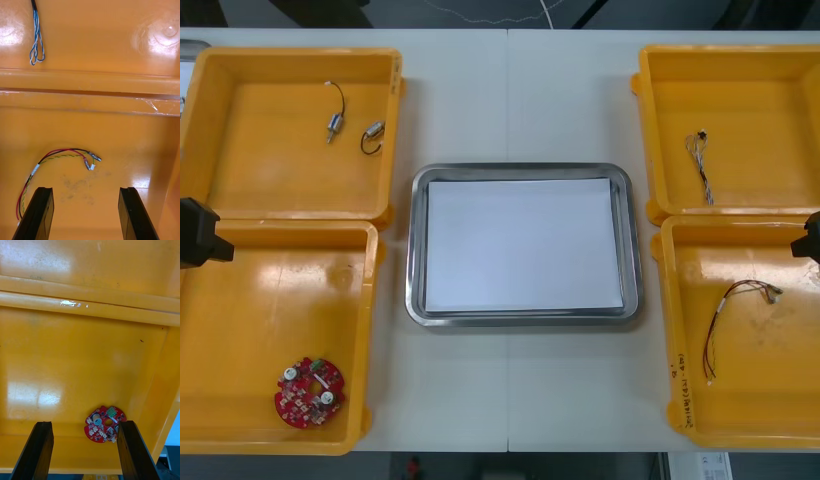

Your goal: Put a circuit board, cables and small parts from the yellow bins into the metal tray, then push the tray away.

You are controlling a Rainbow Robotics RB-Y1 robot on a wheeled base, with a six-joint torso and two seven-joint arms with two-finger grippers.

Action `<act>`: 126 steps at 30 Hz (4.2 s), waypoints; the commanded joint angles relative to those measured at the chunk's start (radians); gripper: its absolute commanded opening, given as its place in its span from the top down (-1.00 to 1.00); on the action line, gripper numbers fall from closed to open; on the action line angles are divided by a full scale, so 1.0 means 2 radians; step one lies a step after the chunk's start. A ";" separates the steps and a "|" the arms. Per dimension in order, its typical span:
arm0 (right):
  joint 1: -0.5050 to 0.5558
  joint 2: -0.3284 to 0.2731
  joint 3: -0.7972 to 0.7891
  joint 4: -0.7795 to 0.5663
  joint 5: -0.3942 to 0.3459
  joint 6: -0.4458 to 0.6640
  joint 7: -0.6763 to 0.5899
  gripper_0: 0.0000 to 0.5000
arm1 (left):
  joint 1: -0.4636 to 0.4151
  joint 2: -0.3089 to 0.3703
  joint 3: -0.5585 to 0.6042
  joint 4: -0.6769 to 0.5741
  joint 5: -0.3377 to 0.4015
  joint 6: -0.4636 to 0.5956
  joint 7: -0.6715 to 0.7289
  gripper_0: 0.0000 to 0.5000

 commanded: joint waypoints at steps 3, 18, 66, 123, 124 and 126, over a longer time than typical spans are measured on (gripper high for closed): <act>-0.012 -0.021 0.005 -0.008 -0.004 0.001 -0.017 -1.00 | 0.008 0.022 0.015 -0.014 0.004 0.003 -0.034 -1.00; -0.012 -0.021 0.005 -0.008 -0.004 0.001 -0.017 -1.00 | 0.008 0.022 0.015 -0.014 0.004 0.003 -0.034 -1.00; -0.012 -0.021 0.005 -0.008 -0.004 0.001 -0.017 -1.00 | 0.008 0.022 0.015 -0.014 0.004 0.003 -0.034 -1.00; 0.103 0.092 0.010 -0.137 0.017 0.001 -0.167 -1.00 | 0.190 0.139 -0.155 -0.081 -0.047 -0.259 -0.300 -1.00; 0.108 0.095 0.013 -0.138 0.017 0.001 -0.169 -1.00 | 0.190 0.139 -0.159 -0.081 -0.050 -0.261 -0.299 -1.00; 0.123 0.100 0.023 -0.138 0.023 0.001 -0.172 -1.00 | 0.189 0.140 -0.170 -0.081 -0.058 -0.266 -0.298 -1.00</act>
